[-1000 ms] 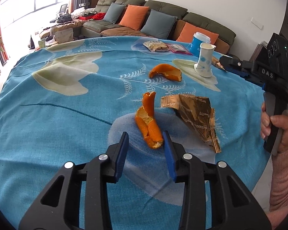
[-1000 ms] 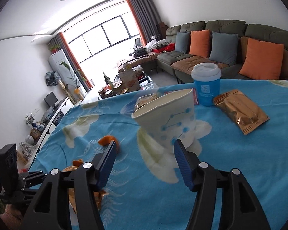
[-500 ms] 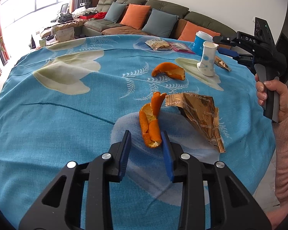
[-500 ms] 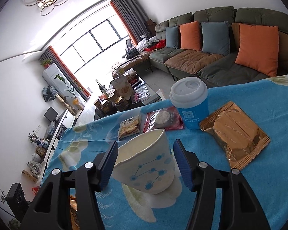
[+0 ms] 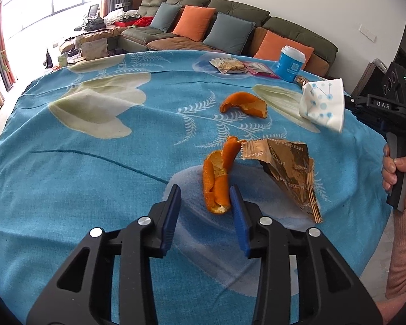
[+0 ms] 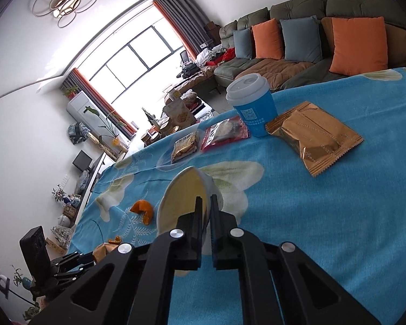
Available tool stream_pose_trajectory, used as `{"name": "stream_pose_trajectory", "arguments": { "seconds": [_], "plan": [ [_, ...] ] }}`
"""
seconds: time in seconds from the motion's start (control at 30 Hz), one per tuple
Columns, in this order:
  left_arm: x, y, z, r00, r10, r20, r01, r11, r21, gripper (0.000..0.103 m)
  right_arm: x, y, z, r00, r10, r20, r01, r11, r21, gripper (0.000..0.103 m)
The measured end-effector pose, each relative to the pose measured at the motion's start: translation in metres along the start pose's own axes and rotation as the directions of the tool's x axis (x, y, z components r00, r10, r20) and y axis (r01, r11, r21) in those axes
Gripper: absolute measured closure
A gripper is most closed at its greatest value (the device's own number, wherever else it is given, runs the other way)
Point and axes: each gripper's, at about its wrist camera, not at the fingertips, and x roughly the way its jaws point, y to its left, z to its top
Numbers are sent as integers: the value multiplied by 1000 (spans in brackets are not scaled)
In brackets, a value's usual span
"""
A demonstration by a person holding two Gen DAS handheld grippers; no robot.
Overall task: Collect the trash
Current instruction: 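Grasp the dotted paper cup with the right tool while the left tool grasps the orange peel, then carry the orange peel with the left tool while the right tool carries the cup over the teal bin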
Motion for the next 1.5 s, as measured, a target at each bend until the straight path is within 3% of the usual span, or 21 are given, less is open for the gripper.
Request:
{"name": "stream_pose_trajectory", "arguments": {
  "seconds": [0.1, 0.2, 0.3, 0.57, 0.9, 1.5],
  "plan": [
    [3, -1, 2, 1000, 4, -1, -4, 1000, 4, 68, -4, 8, -8, 999, 30, 13, -30, 1000, -6, 101],
    [4, -2, 2, 1000, -3, -7, 3, 1000, 10, 83, -8, 20, -12, 997, 67, 23, -67, 998, -17, 101],
    [1, 0, 0, 1000, 2, 6, -2, 1000, 0, 85, -13, 30, -15, 992, 120, 39, -119, 993, -22, 101],
    [-24, 8, -9, 998, 16, 66, -15, 1000, -19, 86, -9, 61, -23, 969, 244, 33, -243, 970, -29, 101],
    [-80, 43, -32, 988, 76, 138, -62, 993, -105, 86, 17, 112, -40, 929, 366, -49, -369, 927, -76, 101],
    [-159, 107, -84, 954, 241, 177, -190, 946, -264, 86, 83, 202, -82, 849, 472, -238, -506, 856, -105, 101]
  ]
}}
